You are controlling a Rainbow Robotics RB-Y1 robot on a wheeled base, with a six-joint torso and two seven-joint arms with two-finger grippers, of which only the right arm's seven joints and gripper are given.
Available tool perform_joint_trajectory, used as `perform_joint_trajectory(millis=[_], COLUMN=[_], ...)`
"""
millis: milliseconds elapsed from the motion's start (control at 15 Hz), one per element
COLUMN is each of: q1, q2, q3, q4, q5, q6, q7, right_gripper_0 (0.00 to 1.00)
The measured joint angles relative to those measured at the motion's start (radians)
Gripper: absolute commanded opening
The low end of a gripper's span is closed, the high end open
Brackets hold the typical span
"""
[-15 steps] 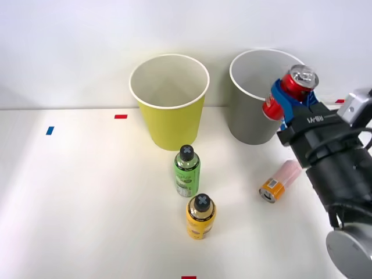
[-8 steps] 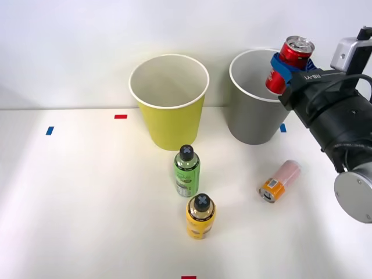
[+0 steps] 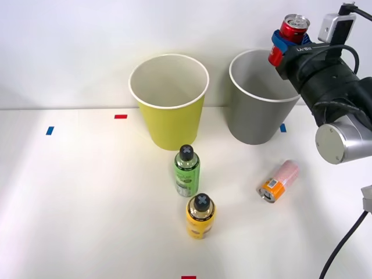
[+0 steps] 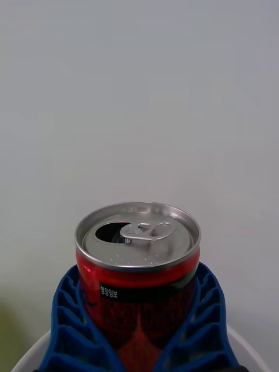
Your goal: Put cans in the gray bin, plastic bottles in the light green bin
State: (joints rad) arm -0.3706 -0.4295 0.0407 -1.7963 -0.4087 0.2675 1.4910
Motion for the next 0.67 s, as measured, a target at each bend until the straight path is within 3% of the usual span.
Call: perform_joint_trajectory(millis=[267,333,400,467,667], q1=[-0.013,-0.015,-0.018,-0.020,-0.044], q2=[-0.033,-0.039,-0.042,-0.044,-0.037], q3=[0.028,0.035,0.043,0.051,0.071], q4=[0.024,0.024,0.024,0.026,0.065], q5=[-0.005,-0.005,-0.006,-0.006,-0.001], q6=[0.000,0.000,0.000,0.000,-0.009], q7=[-0.012,-0.015,-0.017,-0.019,-0.024], right_gripper_0=[0.02,0.30,0.74,0.96,1.00])
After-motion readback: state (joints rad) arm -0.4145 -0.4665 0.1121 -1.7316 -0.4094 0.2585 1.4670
